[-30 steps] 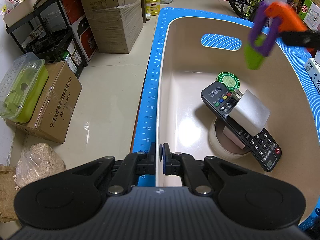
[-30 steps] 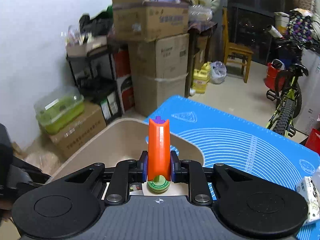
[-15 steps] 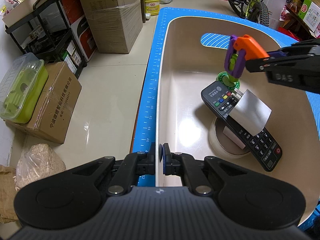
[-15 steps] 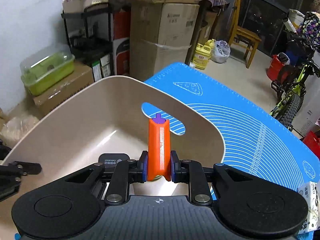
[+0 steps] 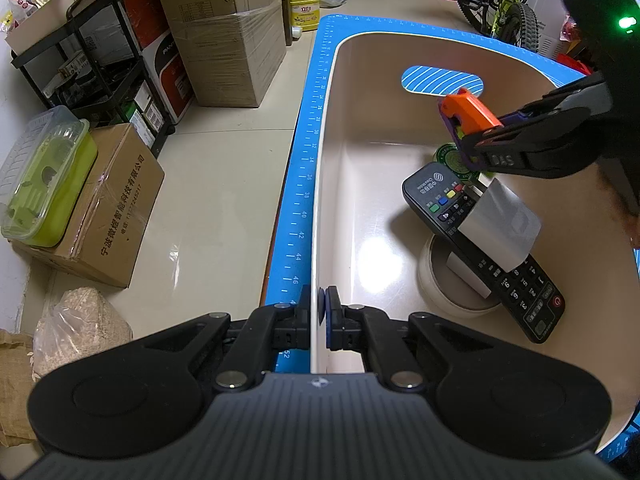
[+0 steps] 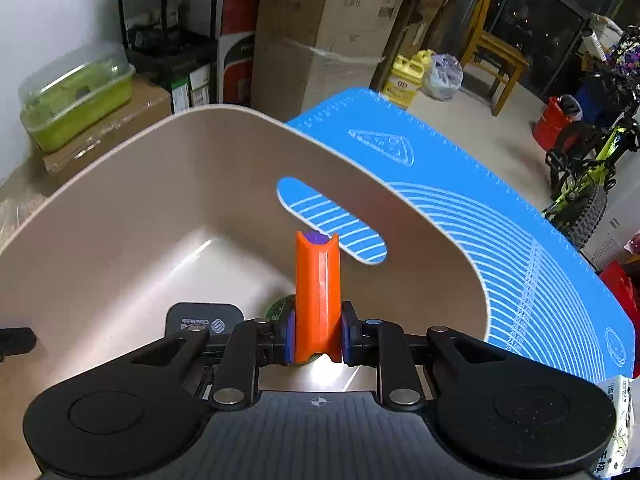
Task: Organize rigid objects
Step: 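Lift the orange-purple toy over the bin rim and drop it inside, then move the right gripper to the white pill bottle on the mat and grasp it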
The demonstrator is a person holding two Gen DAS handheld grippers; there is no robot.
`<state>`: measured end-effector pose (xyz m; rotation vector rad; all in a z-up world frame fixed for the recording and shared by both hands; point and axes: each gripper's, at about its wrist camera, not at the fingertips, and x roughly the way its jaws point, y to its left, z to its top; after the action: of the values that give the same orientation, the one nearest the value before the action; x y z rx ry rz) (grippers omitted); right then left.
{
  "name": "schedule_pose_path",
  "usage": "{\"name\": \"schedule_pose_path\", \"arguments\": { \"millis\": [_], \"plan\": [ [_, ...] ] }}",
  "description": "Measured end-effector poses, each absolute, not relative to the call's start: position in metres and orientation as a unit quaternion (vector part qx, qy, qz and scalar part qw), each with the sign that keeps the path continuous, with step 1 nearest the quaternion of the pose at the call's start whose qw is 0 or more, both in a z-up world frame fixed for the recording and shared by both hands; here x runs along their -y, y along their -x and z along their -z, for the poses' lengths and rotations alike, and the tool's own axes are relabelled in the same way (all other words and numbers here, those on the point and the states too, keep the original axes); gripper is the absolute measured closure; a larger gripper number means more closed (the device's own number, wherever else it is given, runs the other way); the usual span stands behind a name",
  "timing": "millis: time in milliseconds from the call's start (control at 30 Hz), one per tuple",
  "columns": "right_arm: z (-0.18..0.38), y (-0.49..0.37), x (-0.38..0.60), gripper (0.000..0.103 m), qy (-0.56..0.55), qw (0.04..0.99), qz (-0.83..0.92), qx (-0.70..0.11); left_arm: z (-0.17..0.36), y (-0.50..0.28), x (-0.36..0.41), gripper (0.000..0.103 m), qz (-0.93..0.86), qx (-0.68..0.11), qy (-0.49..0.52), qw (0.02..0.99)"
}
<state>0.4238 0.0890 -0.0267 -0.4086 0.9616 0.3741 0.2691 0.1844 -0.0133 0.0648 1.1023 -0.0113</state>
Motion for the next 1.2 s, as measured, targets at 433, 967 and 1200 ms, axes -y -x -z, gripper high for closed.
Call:
{"name": "schedule_pose_path", "arguments": {
  "millis": [433,967,1200],
  "plan": [
    [0.035,-0.429,-0.095,0.055,0.199,0.845,-0.175,-0.464,0.013,-0.269,-0.184,0.096,0.006,-0.524,-0.032,0.851],
    [-0.038,-0.394,0.001,0.036,0.089,0.908,-0.149,-0.381,0.012,-0.268,-0.188,0.096,0.006,-0.523,-0.031,0.852],
    [-0.032,-0.404,0.08,0.034,0.062,0.917,-0.056,-0.39,0.012,-0.268,-0.187,0.096,0.004,-0.523,-0.032,0.852]
  ]
}}
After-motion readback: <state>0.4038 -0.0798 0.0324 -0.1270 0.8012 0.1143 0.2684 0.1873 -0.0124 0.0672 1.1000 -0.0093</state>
